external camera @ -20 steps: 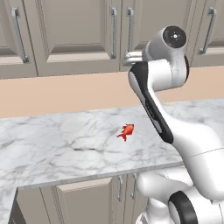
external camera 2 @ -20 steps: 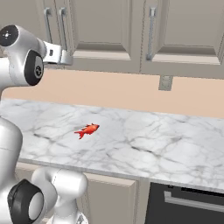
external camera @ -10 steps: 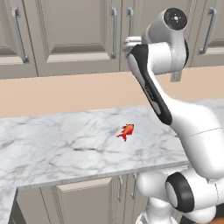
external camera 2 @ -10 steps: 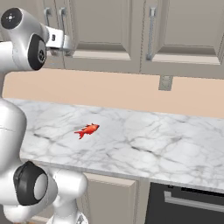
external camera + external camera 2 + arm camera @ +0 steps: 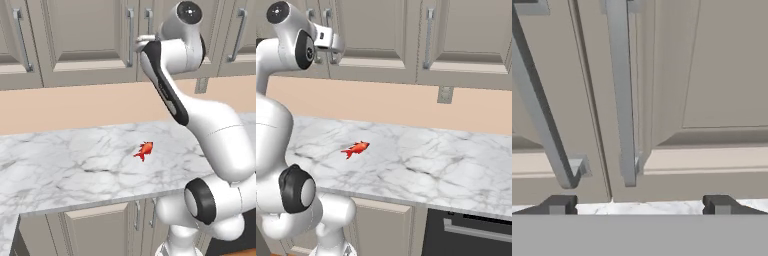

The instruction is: Retrieve the tupperware from the cabinet, then place the raw meat into the tupperware to avoid contamination.

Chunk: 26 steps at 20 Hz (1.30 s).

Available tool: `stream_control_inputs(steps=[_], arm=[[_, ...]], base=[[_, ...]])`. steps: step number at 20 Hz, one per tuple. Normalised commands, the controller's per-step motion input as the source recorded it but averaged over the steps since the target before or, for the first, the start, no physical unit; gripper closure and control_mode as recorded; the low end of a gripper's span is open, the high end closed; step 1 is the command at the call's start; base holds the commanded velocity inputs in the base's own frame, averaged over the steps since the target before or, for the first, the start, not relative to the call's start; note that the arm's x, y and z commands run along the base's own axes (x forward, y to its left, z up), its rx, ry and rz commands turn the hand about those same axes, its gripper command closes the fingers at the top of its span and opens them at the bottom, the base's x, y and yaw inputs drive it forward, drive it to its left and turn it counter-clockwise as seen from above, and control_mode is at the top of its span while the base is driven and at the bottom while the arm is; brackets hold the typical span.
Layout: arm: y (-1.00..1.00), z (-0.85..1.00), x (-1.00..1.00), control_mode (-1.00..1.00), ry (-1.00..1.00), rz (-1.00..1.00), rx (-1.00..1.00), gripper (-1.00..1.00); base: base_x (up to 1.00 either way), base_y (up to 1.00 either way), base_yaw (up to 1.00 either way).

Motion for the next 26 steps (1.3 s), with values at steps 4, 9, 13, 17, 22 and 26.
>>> stream_control_inputs(steps=[4,9,13,17,22,26], arm=[[0.11,-0.05,0.36,-1.00,-0.02,0.00,0.00,-1.00],[0.00,-0.16,0.45,-1.00,-0.07,0.00,0.00,-1.00],[0.06,-0.14,0.33,-1.00,-0.09,0.00,0.00,-1.00],[0.09,-0.09,0.24,-1.00,-0.07,0.00,0.00,-1.00],[0.10,-0.05,0.18,-1.00,-0.04,0.00,0.00,1.00],[0.01,0.00,0.00,-1.00,0.00,-0.02,0.00,1.00]], base=[[0.00,0.00,0.00],[0.00,0.00,0.00],[0.00,0.00,0.00],[0.00,0.00,0.00],[0.00,0.00,0.00],[0.00,0.00,0.00]])
